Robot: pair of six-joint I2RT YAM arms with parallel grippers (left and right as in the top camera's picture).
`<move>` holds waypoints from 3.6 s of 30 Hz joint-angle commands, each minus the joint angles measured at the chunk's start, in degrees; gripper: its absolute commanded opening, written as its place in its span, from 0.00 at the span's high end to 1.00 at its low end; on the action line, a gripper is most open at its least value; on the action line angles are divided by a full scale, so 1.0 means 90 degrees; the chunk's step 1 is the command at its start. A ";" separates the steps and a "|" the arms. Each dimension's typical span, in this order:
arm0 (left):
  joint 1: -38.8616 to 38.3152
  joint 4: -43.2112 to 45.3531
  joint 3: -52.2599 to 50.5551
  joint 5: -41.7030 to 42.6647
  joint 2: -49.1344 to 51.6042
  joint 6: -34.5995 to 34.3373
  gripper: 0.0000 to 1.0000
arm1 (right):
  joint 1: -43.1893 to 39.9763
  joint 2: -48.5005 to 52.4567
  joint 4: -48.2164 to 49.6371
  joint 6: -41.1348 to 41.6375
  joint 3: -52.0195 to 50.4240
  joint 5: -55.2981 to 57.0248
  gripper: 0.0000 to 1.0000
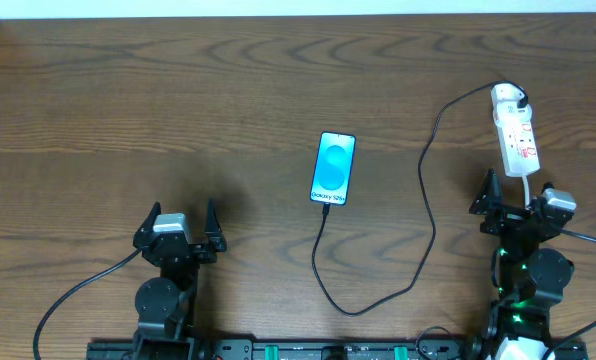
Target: Plug charger to phone and switch on socket
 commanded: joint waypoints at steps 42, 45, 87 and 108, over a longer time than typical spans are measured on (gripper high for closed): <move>0.0032 -0.0211 -0.0151 -0.0022 -0.0041 0.0036 0.10 | 0.0328 -0.4386 -0.4561 -0.0954 -0.0007 0.0053 0.01; 0.0032 -0.0209 -0.0151 -0.0022 -0.0041 0.0036 0.10 | 0.0328 -0.4386 -0.4558 -0.0957 -0.0007 0.0053 0.01; 0.0032 -0.0211 -0.0151 -0.0022 -0.0041 0.0036 0.10 | 0.1226 -0.4386 -0.4561 -0.0957 -0.0007 0.0051 0.01; 0.0032 -0.0209 -0.0151 -0.0022 -0.0041 0.0036 0.10 | 0.1226 -0.4386 -0.4558 -0.0957 -0.0007 0.0051 0.01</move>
